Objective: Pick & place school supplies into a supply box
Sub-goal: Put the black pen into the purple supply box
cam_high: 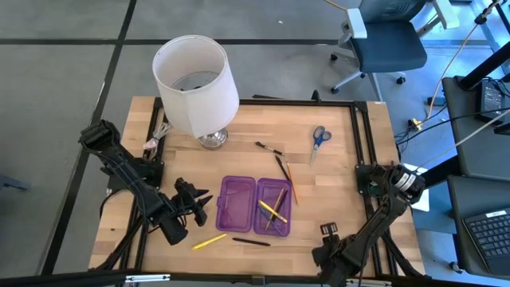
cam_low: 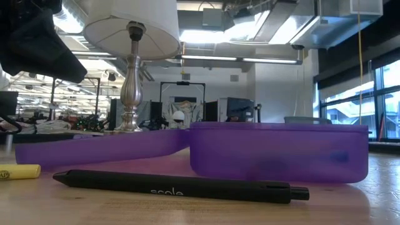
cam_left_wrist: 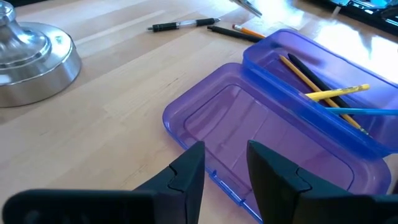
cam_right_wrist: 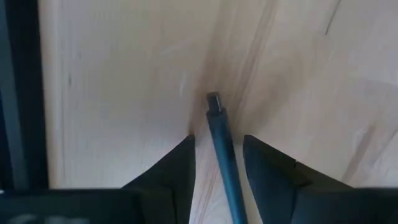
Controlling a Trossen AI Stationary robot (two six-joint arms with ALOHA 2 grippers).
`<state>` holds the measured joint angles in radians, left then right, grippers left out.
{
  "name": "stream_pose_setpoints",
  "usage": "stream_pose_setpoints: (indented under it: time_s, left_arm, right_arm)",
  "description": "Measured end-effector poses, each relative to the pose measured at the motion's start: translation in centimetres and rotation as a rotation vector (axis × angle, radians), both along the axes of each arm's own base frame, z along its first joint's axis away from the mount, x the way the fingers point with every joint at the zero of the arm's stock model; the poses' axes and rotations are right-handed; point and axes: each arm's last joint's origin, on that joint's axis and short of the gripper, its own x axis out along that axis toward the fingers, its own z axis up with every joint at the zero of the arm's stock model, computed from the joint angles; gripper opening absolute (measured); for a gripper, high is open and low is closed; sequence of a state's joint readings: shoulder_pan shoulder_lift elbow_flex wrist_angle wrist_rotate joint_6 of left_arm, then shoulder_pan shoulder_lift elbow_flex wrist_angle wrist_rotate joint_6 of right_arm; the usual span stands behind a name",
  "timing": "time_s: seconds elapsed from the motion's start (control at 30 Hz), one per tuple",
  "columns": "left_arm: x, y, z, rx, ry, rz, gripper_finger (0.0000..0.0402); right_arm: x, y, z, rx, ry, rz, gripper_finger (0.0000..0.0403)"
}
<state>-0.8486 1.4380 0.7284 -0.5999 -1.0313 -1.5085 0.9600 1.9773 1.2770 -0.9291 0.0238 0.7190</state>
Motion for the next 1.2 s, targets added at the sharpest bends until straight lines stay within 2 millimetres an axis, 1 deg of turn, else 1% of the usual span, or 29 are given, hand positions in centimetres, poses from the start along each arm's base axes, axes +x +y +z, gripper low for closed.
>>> stream_pose_setpoints:
  time_s: [0.13,0.23,0.53,0.67,0.77,0.83,1.0,1.1,1.2]
  left_arm:
    - [0.0,0.0,0.0,-0.002,-0.002,0.000,0.0113]
    - [0.0,0.0,0.0,-0.002,-0.002,0.000,0.0112]
    - [0.0,0.0,0.0,0.011,-0.014,0.005,0.0116]
    - [0.0,0.0,0.1,0.020,-0.024,0.008,0.0116]
    - [0.0,0.0,0.1,0.015,-0.018,0.006,0.0116]
    - [0.0,0.0,0.1,0.013,-0.019,0.006,0.0116]
    - [0.1,0.0,0.1,0.011,-0.018,0.005,0.0116]
    - [0.1,-0.1,0.1,0.003,-0.022,0.004,0.0116]
    - [0.2,-0.1,0.1,-0.005,-0.029,0.004,0.0116]
  right_arm:
    - [0.0,0.0,-0.2,-0.018,-0.017,-0.009,0.0137]
    - [0.2,-0.1,-0.2,-0.017,-0.017,-0.031,0.0123]
    - [0.2,-0.1,-0.3,-0.022,-0.019,-0.035,0.0028]
    - [0.3,-0.4,0.0,-0.038,-0.035,-0.051,0.0024]
    - [0.5,-1.2,0.3,-0.096,-0.057,-0.103,0.0025]
    - [1.0,-1.7,1.1,-0.130,-0.086,-0.141,0.0033]
    - [3.0,-2.9,4.5,-0.187,-0.174,-0.222,0.0035]
    - [4.9,-3.6,7.3,-0.156,-0.294,-0.278,0.0029]
    - [6.9,-4.7,9.6,-0.135,-0.413,-0.340,0.0030]
